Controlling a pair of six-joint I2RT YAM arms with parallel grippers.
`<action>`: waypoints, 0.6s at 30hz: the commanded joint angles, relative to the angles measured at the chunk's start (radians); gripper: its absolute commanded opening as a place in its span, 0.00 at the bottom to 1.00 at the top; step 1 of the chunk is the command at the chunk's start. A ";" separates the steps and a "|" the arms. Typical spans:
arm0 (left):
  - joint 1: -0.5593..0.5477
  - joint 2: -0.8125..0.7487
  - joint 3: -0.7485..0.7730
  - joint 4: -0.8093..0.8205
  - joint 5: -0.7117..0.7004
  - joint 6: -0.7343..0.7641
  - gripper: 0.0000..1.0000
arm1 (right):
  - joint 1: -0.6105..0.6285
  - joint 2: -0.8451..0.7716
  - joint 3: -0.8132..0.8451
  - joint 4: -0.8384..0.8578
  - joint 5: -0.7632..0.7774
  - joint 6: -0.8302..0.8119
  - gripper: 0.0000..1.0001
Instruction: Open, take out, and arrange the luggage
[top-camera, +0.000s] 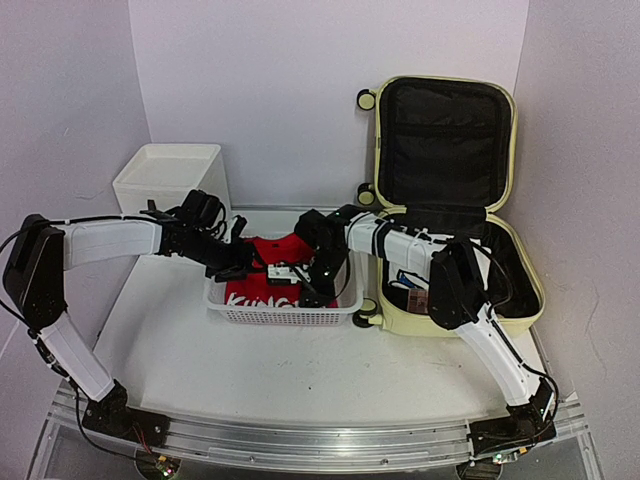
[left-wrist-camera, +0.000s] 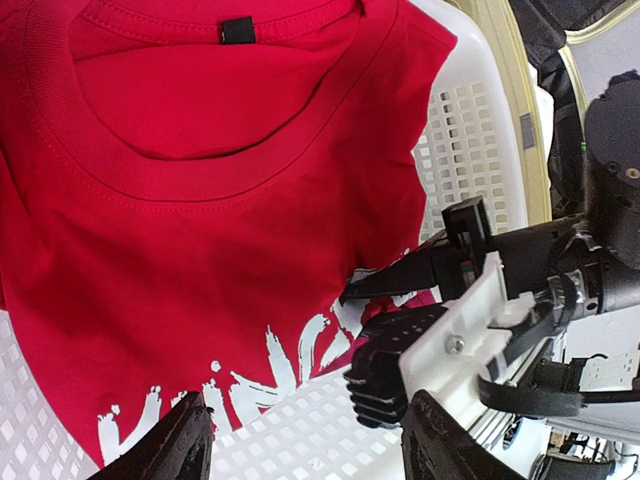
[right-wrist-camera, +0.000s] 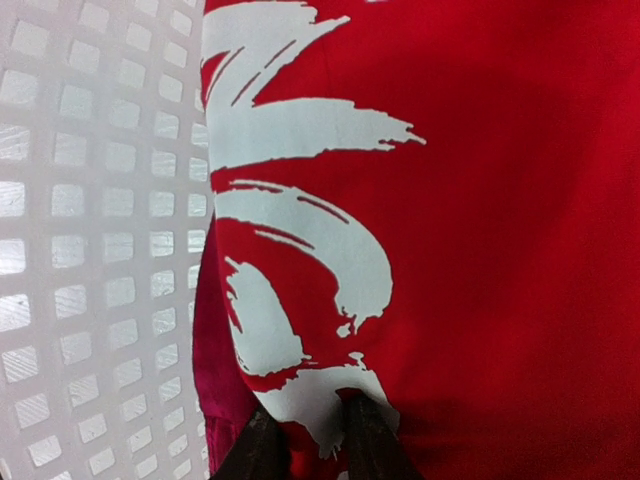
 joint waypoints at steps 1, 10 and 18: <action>-0.002 -0.052 -0.004 0.038 -0.006 -0.004 0.65 | 0.009 -0.095 -0.042 0.036 -0.028 0.008 0.21; -0.002 -0.042 0.002 0.041 -0.001 -0.006 0.65 | 0.008 -0.207 -0.106 0.007 -0.126 0.035 0.03; -0.002 -0.041 0.005 0.041 0.003 -0.004 0.65 | 0.009 -0.215 -0.124 -0.045 -0.169 0.052 0.03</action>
